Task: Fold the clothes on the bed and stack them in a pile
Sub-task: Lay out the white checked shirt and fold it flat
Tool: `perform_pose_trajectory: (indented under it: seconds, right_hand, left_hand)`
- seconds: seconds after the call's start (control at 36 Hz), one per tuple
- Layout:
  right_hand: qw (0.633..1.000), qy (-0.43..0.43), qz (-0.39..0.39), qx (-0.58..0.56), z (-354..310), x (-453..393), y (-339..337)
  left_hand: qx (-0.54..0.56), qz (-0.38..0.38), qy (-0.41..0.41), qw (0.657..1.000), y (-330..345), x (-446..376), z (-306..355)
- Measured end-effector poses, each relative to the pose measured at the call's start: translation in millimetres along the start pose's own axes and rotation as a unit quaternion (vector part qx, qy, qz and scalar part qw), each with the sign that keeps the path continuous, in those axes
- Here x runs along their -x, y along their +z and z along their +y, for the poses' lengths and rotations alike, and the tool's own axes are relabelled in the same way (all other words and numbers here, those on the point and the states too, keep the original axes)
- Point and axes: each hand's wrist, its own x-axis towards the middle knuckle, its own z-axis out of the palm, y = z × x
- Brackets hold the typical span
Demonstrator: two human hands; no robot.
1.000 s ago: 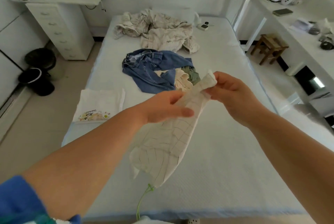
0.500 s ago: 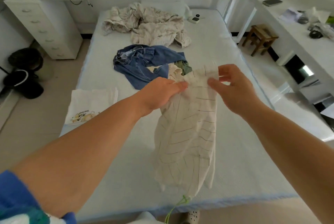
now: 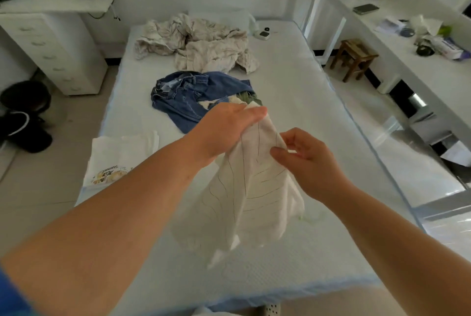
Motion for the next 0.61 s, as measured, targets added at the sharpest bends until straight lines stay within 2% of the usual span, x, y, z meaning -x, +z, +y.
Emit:
perform_pose_trajectory:
  seconds: [0.08, 0.22, 0.33, 0.39, 0.44, 0.53, 0.61]
  right_hand:
    - [0.998, -0.005, -0.055, -0.014, -4.8, -4.5, -7.3]
    - [0.998, -0.048, -0.040, 0.009, -13.5, -13.0, -12.0]
    - [0.993, -0.076, -0.057, 0.064, -25.4, -16.9, -19.0]
    - [0.990, -0.080, -0.077, 0.083, -32.1, -17.7, -22.4]
    - [0.984, -0.080, -0.106, 0.119, -37.8, -17.5, -23.9]
    - [0.970, -0.080, -0.138, 0.183, -38.5, -15.7, -25.7]
    - [0.971, -0.083, -0.120, 0.190, -37.9, -15.5, -32.2]
  left_hand:
    - [-0.020, -0.041, 0.005, 0.999, -3.7, 2.4, -0.2]
    - [-0.127, -0.049, 0.005, 0.991, -16.8, 2.0, -11.0]
    - [-0.198, -0.171, -0.062, 0.963, -29.9, 9.1, -32.0]
    - [-0.232, -0.205, -0.108, 0.945, -29.1, 12.2, -50.6]
    - [-0.238, -0.205, -0.125, 0.941, -26.3, 11.2, -70.8]
    - [-0.210, -0.155, -0.122, 0.958, -27.7, 9.9, -85.6]
    - [-0.138, -0.139, -0.131, 0.972, -28.1, 10.8, -92.1]
